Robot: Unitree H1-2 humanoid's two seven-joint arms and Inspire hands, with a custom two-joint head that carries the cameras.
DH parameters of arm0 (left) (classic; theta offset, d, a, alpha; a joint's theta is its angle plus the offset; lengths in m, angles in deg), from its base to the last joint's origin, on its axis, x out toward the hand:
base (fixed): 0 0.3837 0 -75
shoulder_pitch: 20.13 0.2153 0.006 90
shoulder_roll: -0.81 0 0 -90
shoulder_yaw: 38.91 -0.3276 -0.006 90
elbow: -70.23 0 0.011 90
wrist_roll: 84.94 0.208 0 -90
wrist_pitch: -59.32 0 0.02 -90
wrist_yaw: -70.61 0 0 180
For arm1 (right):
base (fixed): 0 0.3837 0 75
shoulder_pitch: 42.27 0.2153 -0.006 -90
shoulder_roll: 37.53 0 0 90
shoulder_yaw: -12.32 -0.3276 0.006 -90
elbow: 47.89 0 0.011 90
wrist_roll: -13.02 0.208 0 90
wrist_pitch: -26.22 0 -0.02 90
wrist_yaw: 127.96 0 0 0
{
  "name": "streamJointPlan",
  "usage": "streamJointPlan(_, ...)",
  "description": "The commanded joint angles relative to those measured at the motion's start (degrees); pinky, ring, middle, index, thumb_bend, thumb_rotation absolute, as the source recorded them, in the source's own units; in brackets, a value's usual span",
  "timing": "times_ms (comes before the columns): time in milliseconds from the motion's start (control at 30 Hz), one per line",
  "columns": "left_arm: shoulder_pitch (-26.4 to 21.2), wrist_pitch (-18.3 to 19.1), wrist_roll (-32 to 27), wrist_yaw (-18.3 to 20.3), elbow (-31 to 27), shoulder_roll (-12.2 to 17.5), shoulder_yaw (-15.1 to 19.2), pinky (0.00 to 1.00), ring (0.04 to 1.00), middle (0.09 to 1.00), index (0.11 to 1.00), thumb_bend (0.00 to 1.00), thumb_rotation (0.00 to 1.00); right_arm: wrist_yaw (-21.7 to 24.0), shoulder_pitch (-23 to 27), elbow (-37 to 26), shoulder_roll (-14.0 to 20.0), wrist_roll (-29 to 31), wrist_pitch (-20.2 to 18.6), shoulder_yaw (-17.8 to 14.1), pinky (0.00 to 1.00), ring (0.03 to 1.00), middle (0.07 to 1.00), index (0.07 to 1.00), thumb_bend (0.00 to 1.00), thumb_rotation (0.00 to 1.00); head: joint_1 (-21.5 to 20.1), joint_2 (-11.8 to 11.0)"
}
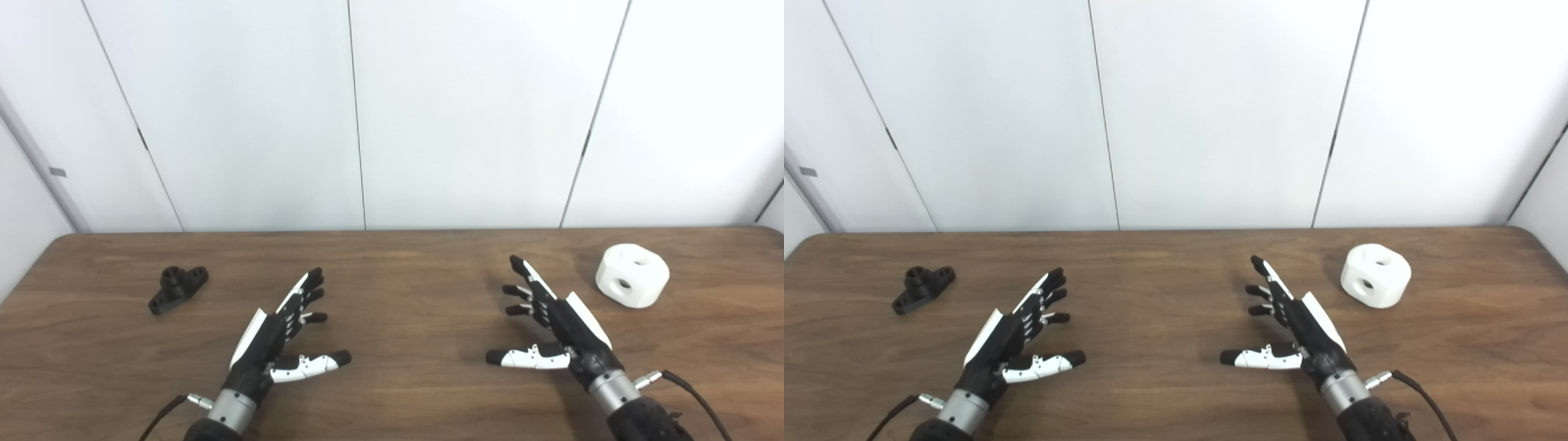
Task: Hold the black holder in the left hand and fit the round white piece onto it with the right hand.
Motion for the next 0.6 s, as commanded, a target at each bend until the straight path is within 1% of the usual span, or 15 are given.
streamJointPlan(0,0.0,-0.7,-0.3,-0.2,-1.3,0.1,0.0,0.82,0.954,0.976,0.992,0.79,0.13,-0.2,2.0,-1.4,0.5,0.6,1.8,-0.4,0.77,0.894,0.997,1.0,0.87,0.23,0.0,0.0)
streamJointPlan(67,-0.1,-0.6,-0.3,-0.2,-1.4,0.1,-0.1,0.83,0.961,0.98,0.991,0.8,0.14,0.0,2.0,-1.3,0.6,0.9,1.8,-0.5,0.76,0.89,0.996,1.0,0.86,0.24,1.0,-0.1)
streamJointPlan(133,-0.2,-0.8,0.1,-0.3,-1.2,-0.2,-0.4,0.83,0.961,0.981,0.993,0.8,0.15,0.2,1.9,-1.3,1.1,1.2,1.8,-0.8,0.75,0.888,0.995,1.0,0.86,0.24,5.3,-0.6)
streamJointPlan(167,-0.3,-1.0,0.3,-0.4,-1.1,-0.3,-0.5,0.82,0.956,0.979,0.99,0.8,0.17,0.3,1.8,-1.4,1.3,1.4,1.8,-0.9,0.75,0.887,0.993,1.0,0.86,0.24,5.9,-0.7)
streamJointPlan(200,-0.4,-1.0,0.8,-0.7,-0.7,-0.9,-0.8,0.82,0.954,0.978,0.989,0.81,0.17,0.4,1.5,-1.3,1.6,1.7,2.3,-1.2,0.75,0.887,0.992,1.0,0.86,0.24,10.5,-1.5)
streamJointPlan(267,-0.5,-0.9,1.3,-1.2,-0.3,-1.7,-1.2,0.81,0.947,0.973,0.974,0.83,0.2,0.5,1.1,-1.2,2.1,2.2,2.8,-1.6,0.77,0.882,0.993,1.0,0.84,0.21,11.7,-1.8)
streamJointPlan(300,-0.6,-0.8,1.8,-1.6,0.2,-2.3,-1.5,0.8,0.942,0.97,0.973,0.83,0.19,0.7,1.0,-1.0,2.4,2.8,2.8,-1.9,0.77,0.88,0.991,1.0,0.84,0.21,14.9,-2.6)
streamJointPlan(367,-0.8,-1.0,2.8,-2.3,1.0,-3.2,-1.9,0.79,0.929,0.96,0.968,0.83,0.18,1.0,0.8,-0.6,2.9,3.7,2.8,-2.3,0.79,0.889,0.999,1.0,0.84,0.19,16.8,-3.3)
streamJointPlan(433,-1.1,-1.4,3.6,-2.8,2.1,-4.0,-2.3,0.81,0.919,0.956,0.967,0.84,0.19,1.4,0.6,-0.9,3.2,4.4,1.4,-2.8,0.8,0.897,1.0,1.0,0.84,0.19,20.1,-4.6)
streamJointPlan(467,-1.3,-1.7,3.7,-2.9,2.7,-4.2,-2.4,0.83,0.924,0.96,0.971,0.83,0.19,1.7,0.5,-1.2,3.3,4.7,0.5,-3.0,0.81,0.902,1.0,1.0,0.83,0.18,20.1,-4.6)
streamJointPlan(500,-1.5,-2.0,3.9,-3.0,3.4,-4.4,-2.6,0.84,0.927,0.962,0.972,0.84,0.19,2.0,0.4,-1.3,3.4,5.0,0.1,-3.2,0.82,0.907,1.0,1.0,0.82,0.16,21.3,-5.2)
streamJointPlan(533,-1.7,-2.2,4.0,-3.1,3.9,-4.7,-2.7,0.84,0.93,0.964,0.972,0.84,0.2,2.0,0.4,-1.4,3.6,4.8,0.0,-3.2,0.84,0.913,1.0,1.0,0.81,0.14,22.3,-5.7)
streamJointPlan(567,-1.8,-2.3,4.1,-3.2,4.3,-4.8,-2.7,0.84,0.93,0.966,0.972,0.84,0.21,1.9,0.4,-1.4,3.7,4.1,0.2,-3.1,0.84,0.914,1.0,1.0,0.8,0.13,22.3,-5.7)
